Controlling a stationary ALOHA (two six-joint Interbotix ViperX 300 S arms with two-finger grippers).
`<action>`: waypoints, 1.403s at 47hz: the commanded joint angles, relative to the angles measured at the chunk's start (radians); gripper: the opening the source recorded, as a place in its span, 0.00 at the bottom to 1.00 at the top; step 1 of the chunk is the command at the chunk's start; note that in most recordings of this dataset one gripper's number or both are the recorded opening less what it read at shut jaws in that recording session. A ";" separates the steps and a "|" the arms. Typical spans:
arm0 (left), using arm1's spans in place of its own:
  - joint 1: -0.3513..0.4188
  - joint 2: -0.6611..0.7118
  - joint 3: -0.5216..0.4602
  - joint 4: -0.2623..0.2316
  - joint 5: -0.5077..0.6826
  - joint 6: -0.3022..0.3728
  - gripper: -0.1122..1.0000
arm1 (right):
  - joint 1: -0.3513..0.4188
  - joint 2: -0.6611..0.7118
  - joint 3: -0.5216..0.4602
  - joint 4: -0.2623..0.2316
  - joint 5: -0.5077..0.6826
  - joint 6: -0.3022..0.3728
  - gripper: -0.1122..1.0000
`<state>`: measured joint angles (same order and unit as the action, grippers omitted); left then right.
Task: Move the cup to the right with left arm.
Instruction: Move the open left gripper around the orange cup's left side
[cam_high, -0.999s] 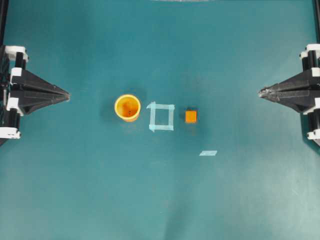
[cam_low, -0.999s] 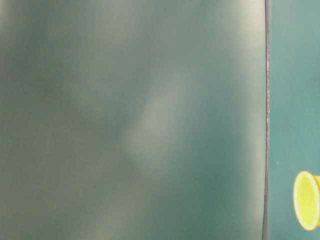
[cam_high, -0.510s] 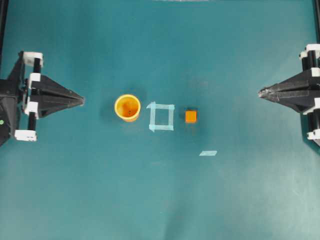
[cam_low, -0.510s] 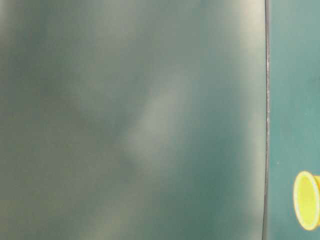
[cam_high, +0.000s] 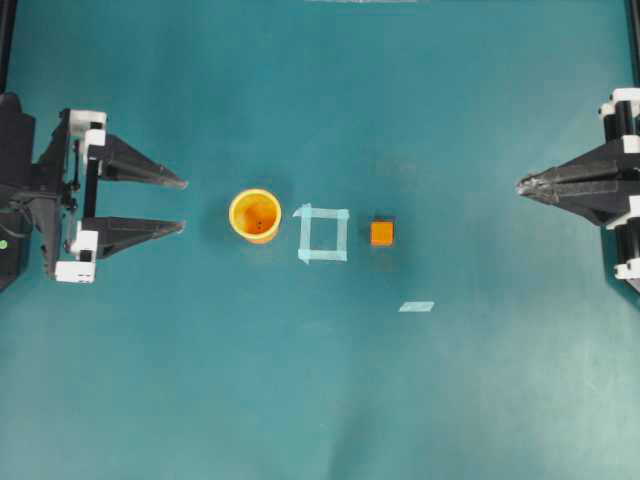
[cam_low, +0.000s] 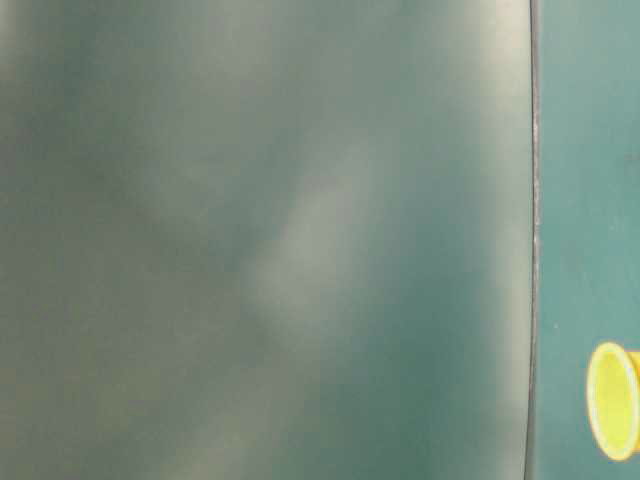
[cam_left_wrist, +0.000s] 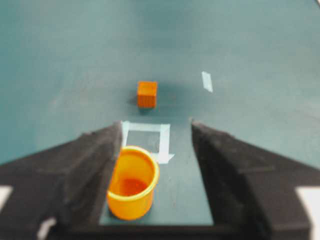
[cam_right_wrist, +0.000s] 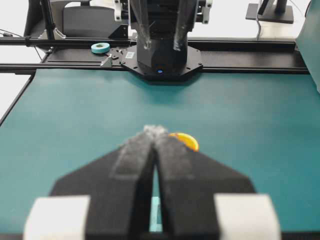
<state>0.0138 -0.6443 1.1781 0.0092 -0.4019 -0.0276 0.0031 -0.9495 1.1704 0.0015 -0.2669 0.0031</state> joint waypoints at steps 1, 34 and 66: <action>0.012 0.014 -0.015 0.000 -0.005 -0.008 0.65 | 0.002 0.003 -0.026 0.000 -0.002 0.003 0.09; 0.031 0.308 -0.087 0.017 0.169 -0.017 0.85 | 0.002 -0.003 -0.046 0.000 0.032 0.003 0.09; 0.063 0.568 -0.153 0.015 0.040 0.083 0.85 | 0.002 -0.005 -0.066 0.003 0.040 0.012 0.09</action>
<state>0.0752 -0.0844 1.0462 0.0245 -0.3375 0.0552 0.0031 -0.9572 1.1382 0.0031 -0.2224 0.0169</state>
